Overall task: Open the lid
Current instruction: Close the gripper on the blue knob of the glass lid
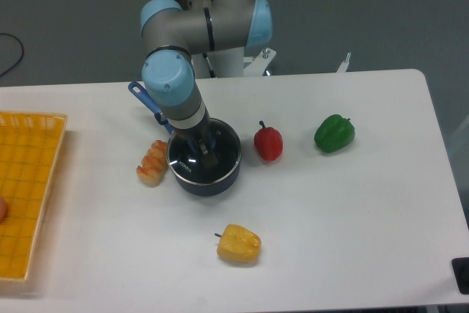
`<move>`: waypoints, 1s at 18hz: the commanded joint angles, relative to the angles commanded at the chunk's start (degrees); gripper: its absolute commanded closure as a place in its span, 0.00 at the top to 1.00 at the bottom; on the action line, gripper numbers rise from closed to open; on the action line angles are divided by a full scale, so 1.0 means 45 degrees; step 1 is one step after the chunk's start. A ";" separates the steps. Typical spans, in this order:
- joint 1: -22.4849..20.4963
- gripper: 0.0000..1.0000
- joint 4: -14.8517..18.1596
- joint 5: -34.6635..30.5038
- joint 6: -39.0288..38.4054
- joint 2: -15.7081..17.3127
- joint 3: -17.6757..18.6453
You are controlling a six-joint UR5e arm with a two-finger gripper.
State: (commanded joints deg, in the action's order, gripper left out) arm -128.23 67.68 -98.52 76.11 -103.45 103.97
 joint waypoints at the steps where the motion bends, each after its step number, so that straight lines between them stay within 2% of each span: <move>1: 0.0058 0.93 0.0000 -0.0001 0.0000 0.0000 0.0020; 5: 0.0098 0.93 0.0000 -0.0001 0.0000 0.0000 0.0020; 18: 0.0098 0.74 0.0020 0.0038 0.0039 0.0000 -0.0097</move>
State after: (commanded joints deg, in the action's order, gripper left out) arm -127.79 67.76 -98.35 76.29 -103.45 103.54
